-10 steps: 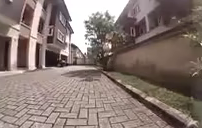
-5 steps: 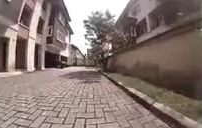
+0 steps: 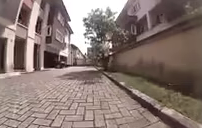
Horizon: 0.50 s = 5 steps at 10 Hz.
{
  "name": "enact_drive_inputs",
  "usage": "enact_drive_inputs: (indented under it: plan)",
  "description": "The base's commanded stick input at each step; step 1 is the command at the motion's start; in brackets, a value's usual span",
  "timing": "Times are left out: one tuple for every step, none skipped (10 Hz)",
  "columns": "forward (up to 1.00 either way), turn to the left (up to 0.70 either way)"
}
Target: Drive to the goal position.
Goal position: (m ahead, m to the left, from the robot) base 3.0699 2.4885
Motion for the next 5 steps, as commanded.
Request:
enact_drive_inputs:
  plan:
    - [0.50,0.00]
    - [0.50,0.00]
    - [0.50,0.00]
    - [0.50,0.00]
    - [0.50,0.00]
